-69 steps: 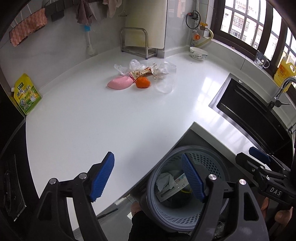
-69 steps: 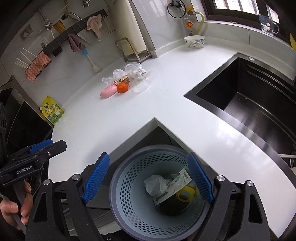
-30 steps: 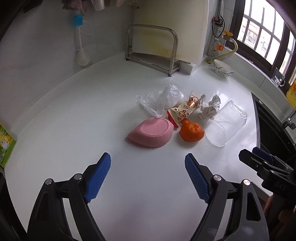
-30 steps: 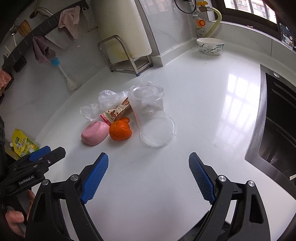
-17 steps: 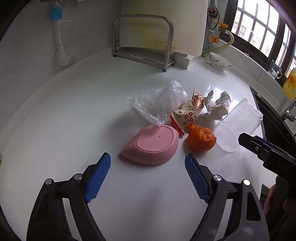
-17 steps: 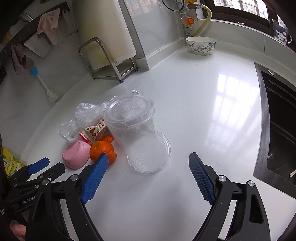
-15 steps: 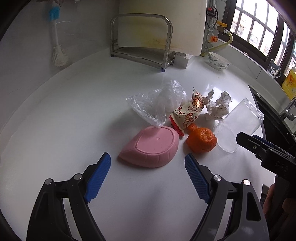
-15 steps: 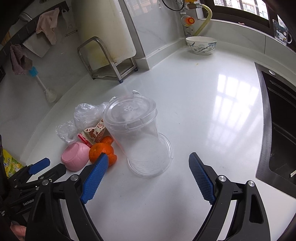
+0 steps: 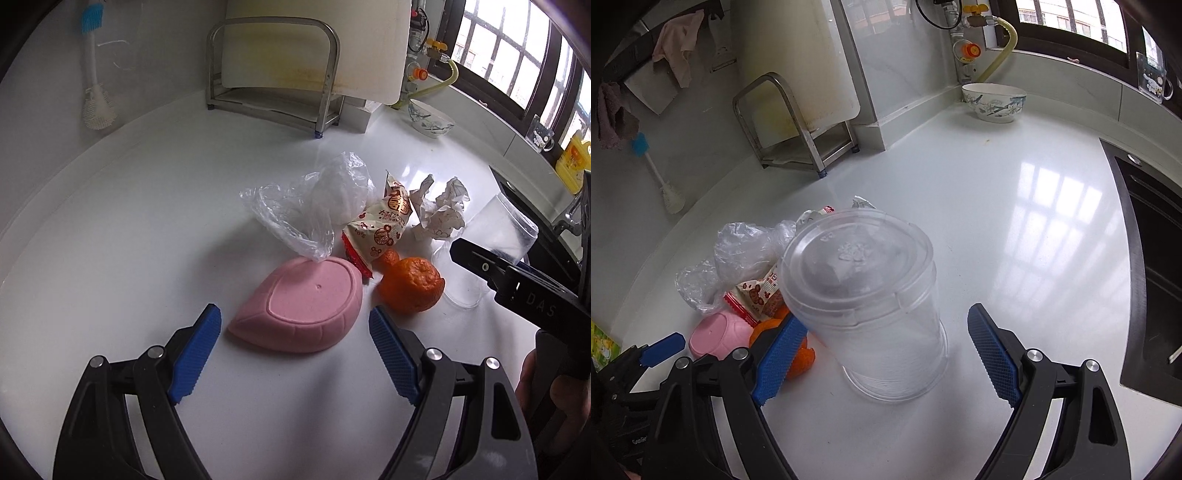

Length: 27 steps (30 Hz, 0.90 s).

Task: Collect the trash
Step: 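Close the right gripper on the clear plastic cup, then grasp the pink leaf-shaped dish with the left gripper while the right holds the cup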

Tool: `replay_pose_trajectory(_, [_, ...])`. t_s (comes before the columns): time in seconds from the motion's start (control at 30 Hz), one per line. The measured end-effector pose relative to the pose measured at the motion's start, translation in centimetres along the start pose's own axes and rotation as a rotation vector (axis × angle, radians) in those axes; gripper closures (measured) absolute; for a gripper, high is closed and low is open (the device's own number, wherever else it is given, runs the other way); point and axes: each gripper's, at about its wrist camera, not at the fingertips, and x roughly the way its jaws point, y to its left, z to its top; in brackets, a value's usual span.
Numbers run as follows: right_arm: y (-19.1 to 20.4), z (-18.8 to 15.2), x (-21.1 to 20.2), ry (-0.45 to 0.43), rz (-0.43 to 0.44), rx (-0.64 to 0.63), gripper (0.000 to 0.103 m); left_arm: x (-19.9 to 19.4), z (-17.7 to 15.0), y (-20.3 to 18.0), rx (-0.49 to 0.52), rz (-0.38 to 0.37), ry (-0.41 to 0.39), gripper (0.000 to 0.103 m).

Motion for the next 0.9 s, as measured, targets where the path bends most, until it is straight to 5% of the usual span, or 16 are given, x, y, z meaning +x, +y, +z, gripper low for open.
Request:
replay_pose_trajectory(0.17, [0.3, -0.1, 0.0, -0.004, 0.001, -0.030, 0.019, 0.4, 0.3, 0.2, -0.016, -0.011, -0.002, 0.022])
replay_pose_trajectory(0.4, [0.4, -0.2, 0.5, 0.014, 0.009, -0.044, 0.043, 1.1, 0.3, 0.1, 0.007, -0.008, 0.004, 0.022])
replay_pose_trajectory(0.9, [0.2, -0.3, 0.1, 0.012, 0.057, -0.027, 0.047, 2.4, 1.2, -0.6, 0.121, -0.031, 0.005, 0.018])
